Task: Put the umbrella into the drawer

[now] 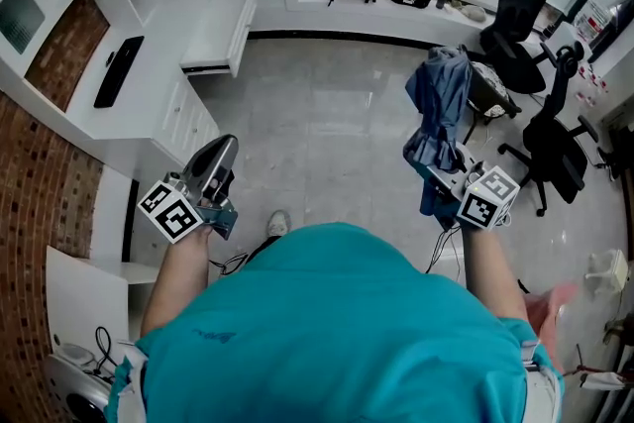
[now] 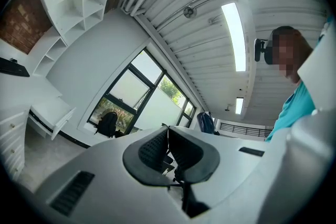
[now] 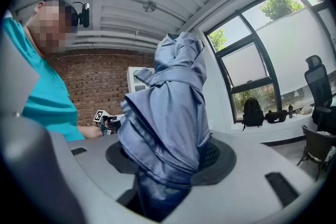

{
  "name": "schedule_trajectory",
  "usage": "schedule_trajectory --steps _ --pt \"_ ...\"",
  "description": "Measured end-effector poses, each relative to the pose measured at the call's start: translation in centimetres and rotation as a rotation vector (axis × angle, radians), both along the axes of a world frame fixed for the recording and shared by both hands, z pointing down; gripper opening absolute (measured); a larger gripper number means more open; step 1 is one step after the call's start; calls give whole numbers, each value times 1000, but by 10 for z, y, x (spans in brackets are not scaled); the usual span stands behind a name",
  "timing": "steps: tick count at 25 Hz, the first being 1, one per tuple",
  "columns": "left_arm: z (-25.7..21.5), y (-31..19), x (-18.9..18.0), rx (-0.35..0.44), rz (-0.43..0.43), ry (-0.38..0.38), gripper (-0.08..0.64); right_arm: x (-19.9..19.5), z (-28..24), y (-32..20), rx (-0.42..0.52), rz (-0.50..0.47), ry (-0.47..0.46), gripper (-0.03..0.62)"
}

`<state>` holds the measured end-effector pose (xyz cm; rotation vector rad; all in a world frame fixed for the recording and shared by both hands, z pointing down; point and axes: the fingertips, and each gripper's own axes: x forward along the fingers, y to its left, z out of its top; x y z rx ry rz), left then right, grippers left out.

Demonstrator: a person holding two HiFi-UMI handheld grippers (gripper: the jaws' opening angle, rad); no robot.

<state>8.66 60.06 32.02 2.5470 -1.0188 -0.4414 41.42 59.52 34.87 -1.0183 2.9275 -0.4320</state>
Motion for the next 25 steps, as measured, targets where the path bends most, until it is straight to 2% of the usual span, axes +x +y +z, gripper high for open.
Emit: schedule_trajectory --steps 5,10,15,19,25 --pt "24 -62 -30 -29 14 9 18 -32 11 -55 -10 -1 11 233" --pt "38 -169 -75 -28 73 23 18 -84 15 -147 16 3 -22 232" --pt "14 -278 -103 2 151 -33 18 -134 3 -243 22 31 -65 232" --pt "-13 -369 -141 16 173 -34 18 -173 -12 -326 19 56 -80 233" --pt "-7 -443 -160 -19 195 -25 18 -191 -12 -400 -3 85 -88 233"
